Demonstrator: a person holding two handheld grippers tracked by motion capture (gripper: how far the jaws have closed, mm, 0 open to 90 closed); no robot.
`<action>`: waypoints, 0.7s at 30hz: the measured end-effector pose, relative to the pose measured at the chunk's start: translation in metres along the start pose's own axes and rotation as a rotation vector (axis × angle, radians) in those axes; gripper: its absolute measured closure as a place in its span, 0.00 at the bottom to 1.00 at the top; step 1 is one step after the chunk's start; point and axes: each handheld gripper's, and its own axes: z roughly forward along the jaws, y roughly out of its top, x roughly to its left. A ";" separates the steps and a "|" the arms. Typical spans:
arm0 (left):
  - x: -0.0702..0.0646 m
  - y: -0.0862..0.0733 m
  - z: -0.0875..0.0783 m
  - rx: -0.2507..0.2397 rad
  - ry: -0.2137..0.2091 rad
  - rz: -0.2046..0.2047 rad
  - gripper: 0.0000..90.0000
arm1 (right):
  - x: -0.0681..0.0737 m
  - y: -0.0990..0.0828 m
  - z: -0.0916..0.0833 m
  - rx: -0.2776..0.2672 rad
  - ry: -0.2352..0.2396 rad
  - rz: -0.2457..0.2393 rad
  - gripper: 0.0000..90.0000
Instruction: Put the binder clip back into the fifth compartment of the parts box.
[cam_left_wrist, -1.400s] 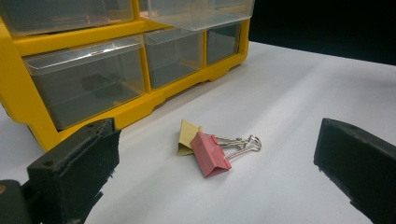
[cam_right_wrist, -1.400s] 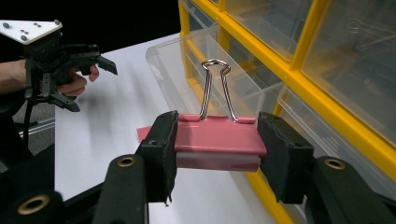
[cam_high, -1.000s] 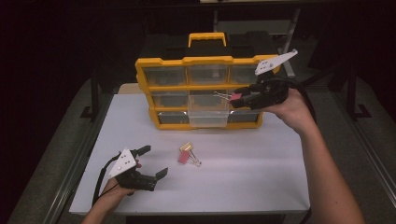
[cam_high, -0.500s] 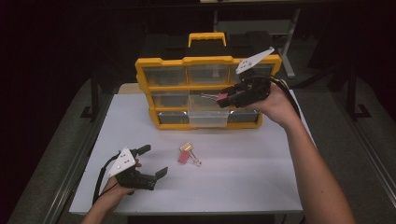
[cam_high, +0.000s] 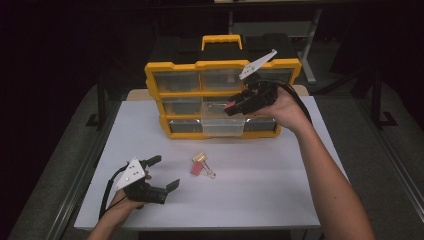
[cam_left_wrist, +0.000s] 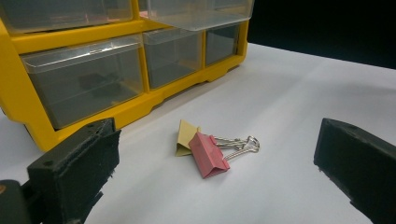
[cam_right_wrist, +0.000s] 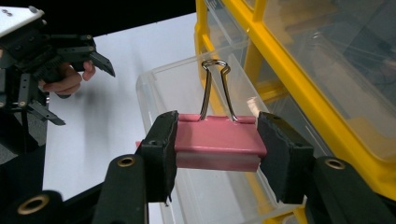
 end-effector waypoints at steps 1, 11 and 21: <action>0.000 0.000 0.000 -0.001 0.000 0.000 0.00 | 0.000 0.000 0.002 0.006 0.000 -0.003 0.54; 0.000 -0.001 0.001 0.005 -0.004 0.001 0.00 | -0.004 0.002 0.010 0.027 0.008 0.000 0.54; -0.002 -0.002 0.001 0.011 -0.007 0.001 0.00 | -0.004 0.002 0.012 0.014 0.007 0.004 0.40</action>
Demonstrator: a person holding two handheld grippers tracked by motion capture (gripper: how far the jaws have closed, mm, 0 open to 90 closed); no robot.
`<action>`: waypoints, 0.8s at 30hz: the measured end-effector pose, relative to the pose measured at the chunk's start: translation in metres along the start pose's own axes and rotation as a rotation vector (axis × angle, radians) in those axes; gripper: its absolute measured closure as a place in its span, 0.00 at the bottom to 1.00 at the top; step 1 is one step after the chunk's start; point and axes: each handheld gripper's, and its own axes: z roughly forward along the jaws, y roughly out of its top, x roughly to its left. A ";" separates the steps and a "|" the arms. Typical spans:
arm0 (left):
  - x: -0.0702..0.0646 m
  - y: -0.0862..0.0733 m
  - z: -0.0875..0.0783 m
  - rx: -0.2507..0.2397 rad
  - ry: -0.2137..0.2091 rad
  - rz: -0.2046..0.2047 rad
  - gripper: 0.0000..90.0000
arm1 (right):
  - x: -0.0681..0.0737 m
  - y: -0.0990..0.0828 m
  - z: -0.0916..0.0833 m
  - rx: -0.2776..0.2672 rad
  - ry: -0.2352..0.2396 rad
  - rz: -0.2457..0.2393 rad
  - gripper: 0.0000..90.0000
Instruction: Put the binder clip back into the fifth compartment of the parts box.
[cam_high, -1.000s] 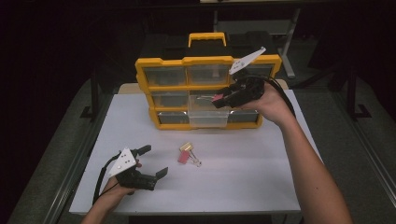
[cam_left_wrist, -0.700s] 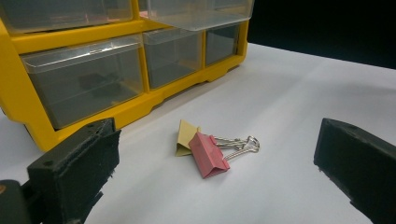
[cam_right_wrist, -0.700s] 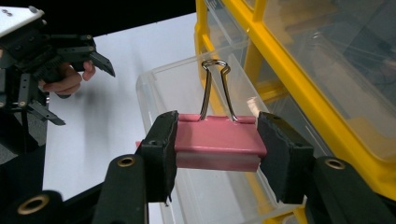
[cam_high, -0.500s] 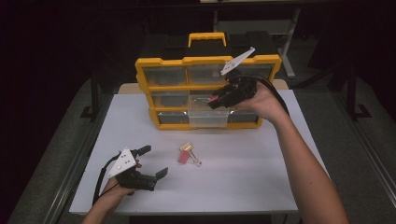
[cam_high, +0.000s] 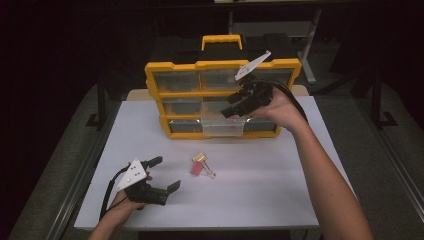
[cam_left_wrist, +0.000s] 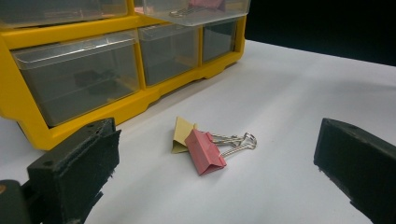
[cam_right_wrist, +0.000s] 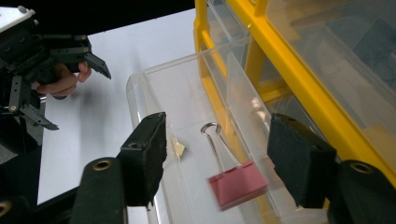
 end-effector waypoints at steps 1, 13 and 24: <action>0.000 0.000 0.000 0.000 0.001 0.002 0.00 | 0.000 0.000 -0.001 -0.006 -0.005 -0.005 0.39; 0.002 -0.001 -0.001 0.001 0.005 -0.004 0.00 | 0.003 -0.006 -0.023 -0.039 -0.039 0.059 0.26; 0.002 -0.001 -0.003 0.002 0.012 -0.008 0.00 | 0.004 -0.023 -0.037 -0.060 -0.064 0.083 0.16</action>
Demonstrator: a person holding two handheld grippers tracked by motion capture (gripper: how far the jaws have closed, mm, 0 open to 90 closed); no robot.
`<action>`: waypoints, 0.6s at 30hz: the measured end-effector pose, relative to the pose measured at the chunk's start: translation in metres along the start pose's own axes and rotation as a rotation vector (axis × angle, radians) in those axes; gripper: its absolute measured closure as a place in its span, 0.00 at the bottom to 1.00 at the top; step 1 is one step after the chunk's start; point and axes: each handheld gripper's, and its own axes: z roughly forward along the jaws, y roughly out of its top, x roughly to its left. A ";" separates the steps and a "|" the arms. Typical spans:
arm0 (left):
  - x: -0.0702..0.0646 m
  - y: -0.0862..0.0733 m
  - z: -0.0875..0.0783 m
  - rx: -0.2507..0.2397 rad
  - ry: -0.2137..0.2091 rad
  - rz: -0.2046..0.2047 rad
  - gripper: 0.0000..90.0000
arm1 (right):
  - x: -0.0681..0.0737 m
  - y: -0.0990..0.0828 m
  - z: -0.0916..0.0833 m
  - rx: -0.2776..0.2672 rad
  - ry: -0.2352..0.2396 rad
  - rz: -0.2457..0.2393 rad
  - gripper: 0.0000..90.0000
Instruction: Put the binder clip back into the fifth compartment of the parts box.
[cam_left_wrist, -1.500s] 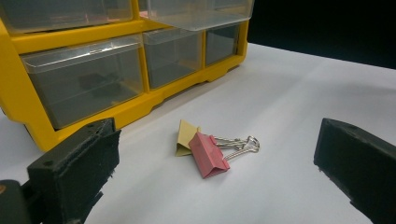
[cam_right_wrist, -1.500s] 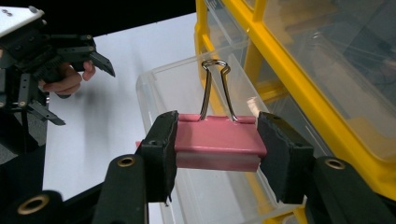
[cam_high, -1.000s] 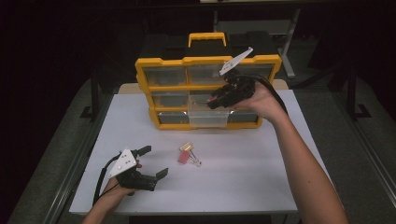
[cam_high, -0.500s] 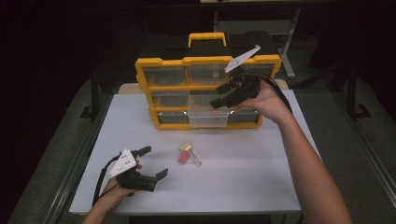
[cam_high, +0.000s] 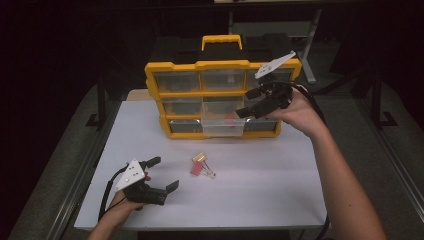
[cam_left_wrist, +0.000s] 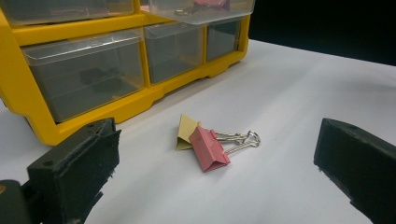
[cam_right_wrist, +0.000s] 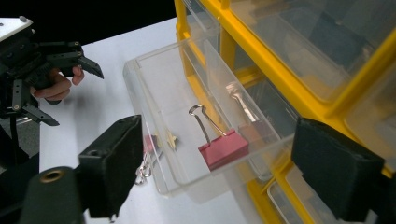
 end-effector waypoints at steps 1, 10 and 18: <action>0.000 0.000 0.000 -0.001 0.000 -0.001 0.00 | 0.000 -0.002 -0.001 -0.001 0.002 0.004 0.16; 0.001 0.000 0.000 -0.005 0.002 -0.001 0.00 | 0.005 -0.018 -0.003 0.005 0.004 0.006 0.10; 0.001 0.000 -0.001 0.005 0.000 0.002 0.00 | 0.009 -0.032 -0.002 -0.008 -0.004 0.015 0.01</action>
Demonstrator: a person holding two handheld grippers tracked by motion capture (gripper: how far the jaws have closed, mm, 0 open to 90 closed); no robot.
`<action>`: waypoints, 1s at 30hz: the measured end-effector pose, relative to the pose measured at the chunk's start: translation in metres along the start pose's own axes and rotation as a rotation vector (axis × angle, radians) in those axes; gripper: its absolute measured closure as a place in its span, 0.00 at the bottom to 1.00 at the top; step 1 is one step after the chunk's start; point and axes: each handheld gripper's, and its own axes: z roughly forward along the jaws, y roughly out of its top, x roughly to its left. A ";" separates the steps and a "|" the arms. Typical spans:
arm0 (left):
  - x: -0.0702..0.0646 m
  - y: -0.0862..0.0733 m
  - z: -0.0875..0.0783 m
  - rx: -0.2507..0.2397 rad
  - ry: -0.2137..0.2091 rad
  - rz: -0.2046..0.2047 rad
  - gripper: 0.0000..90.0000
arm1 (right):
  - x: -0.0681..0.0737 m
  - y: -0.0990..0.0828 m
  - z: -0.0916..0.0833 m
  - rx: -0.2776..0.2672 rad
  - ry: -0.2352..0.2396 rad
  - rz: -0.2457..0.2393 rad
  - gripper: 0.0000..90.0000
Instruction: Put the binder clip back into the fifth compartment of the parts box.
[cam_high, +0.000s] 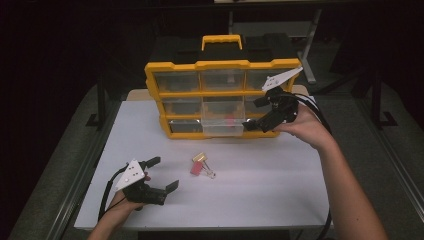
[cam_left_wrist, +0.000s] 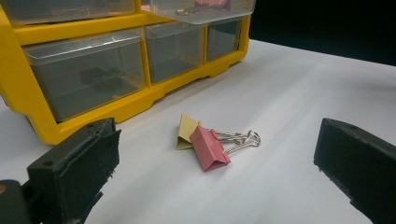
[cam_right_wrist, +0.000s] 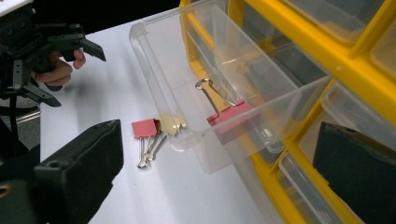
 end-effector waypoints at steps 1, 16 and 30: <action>0.000 0.000 0.000 0.000 0.000 0.000 0.00 | 0.000 -0.002 0.001 -0.002 0.001 -0.004 0.01; 0.000 0.000 0.001 -0.002 0.000 -0.001 0.00 | 0.009 -0.033 0.015 -0.032 -0.033 0.009 0.00; 0.000 -0.001 0.001 -0.003 -0.001 -0.003 0.00 | 0.015 -0.057 0.029 -0.042 -0.049 0.027 0.00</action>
